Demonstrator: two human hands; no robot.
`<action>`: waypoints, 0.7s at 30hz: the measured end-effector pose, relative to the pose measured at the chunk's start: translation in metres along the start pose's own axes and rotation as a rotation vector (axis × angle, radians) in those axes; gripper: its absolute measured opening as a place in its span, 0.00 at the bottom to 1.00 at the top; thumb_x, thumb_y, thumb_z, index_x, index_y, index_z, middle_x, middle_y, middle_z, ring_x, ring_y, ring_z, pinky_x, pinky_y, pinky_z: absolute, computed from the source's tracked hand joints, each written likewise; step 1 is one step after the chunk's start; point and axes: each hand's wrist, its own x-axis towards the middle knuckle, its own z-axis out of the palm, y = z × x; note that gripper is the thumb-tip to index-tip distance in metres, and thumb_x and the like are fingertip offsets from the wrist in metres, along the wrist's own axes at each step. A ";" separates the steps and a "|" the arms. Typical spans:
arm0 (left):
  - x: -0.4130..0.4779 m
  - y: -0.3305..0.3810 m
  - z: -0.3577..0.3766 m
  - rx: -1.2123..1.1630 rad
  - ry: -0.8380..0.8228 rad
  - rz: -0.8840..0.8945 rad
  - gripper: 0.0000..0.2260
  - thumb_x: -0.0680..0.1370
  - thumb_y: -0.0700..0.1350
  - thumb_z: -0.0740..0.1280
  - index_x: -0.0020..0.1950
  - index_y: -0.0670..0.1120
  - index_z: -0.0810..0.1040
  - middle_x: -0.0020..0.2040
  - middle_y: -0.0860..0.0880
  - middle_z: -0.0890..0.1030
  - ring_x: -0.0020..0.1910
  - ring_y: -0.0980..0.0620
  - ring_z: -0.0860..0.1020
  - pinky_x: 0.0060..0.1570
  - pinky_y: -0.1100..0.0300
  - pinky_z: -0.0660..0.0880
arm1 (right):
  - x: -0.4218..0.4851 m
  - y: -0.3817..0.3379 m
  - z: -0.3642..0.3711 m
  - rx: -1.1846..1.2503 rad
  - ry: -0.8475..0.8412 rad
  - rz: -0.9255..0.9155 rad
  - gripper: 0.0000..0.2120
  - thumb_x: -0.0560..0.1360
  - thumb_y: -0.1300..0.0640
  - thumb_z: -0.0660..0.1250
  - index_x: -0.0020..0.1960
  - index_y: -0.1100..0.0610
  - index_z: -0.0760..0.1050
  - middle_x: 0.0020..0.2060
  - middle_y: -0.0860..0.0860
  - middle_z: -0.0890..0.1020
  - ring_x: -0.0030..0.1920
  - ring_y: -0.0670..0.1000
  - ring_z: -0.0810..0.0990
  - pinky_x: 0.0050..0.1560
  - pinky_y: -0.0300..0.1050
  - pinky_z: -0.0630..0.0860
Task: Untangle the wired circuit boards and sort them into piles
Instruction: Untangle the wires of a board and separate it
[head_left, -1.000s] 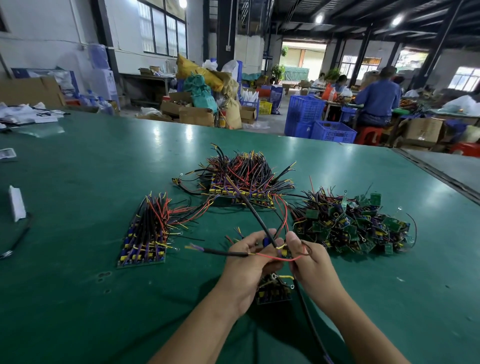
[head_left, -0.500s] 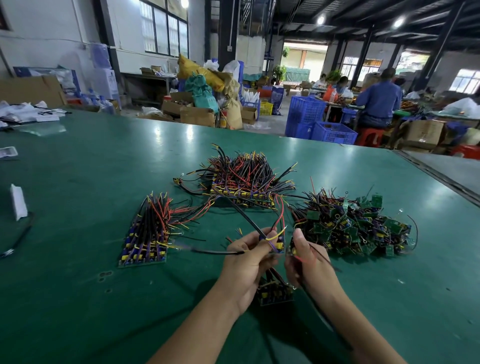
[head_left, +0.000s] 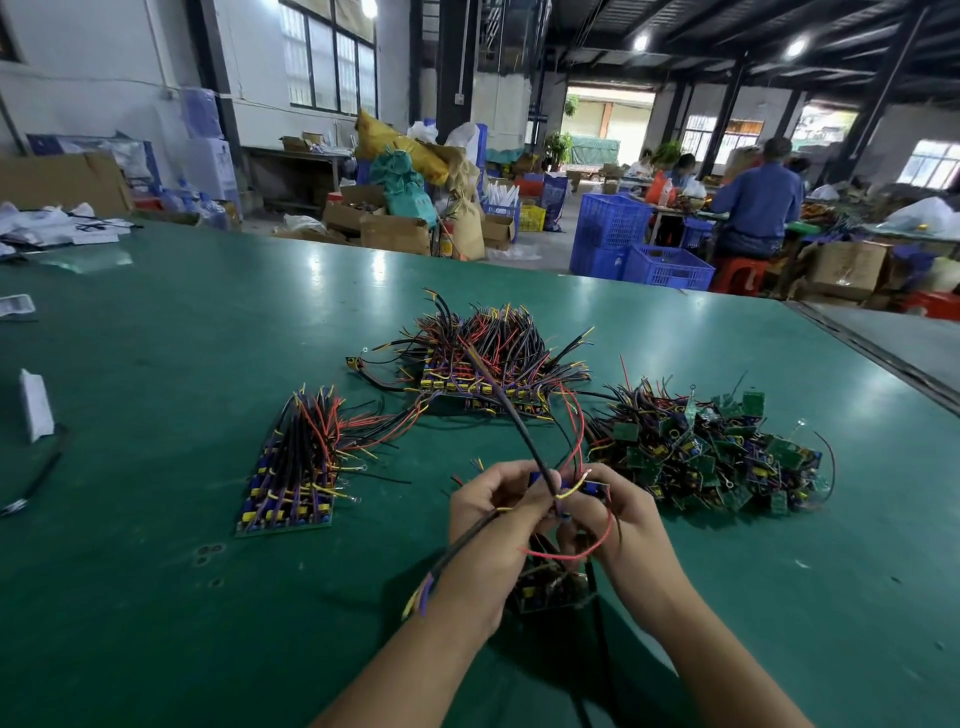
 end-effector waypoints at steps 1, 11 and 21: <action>0.000 0.000 0.001 -0.011 -0.008 0.008 0.02 0.70 0.41 0.74 0.41 0.44 0.84 0.38 0.46 0.84 0.39 0.51 0.82 0.41 0.58 0.80 | 0.000 0.000 -0.001 -0.021 0.001 0.012 0.08 0.74 0.59 0.72 0.44 0.65 0.76 0.30 0.55 0.76 0.31 0.54 0.73 0.30 0.45 0.71; 0.002 0.000 -0.003 0.143 -0.059 -0.075 0.08 0.78 0.43 0.68 0.43 0.49 0.86 0.42 0.46 0.85 0.42 0.51 0.81 0.46 0.60 0.78 | -0.003 0.000 -0.001 -0.174 -0.011 0.018 0.25 0.74 0.38 0.68 0.30 0.57 0.72 0.21 0.54 0.69 0.23 0.51 0.65 0.26 0.43 0.61; -0.002 -0.003 -0.007 0.321 -0.230 0.008 0.27 0.74 0.67 0.62 0.38 0.42 0.78 0.34 0.46 0.68 0.36 0.51 0.66 0.39 0.55 0.64 | -0.007 -0.007 -0.004 -0.094 -0.101 -0.012 0.24 0.71 0.39 0.68 0.27 0.56 0.70 0.19 0.54 0.67 0.19 0.51 0.63 0.22 0.38 0.61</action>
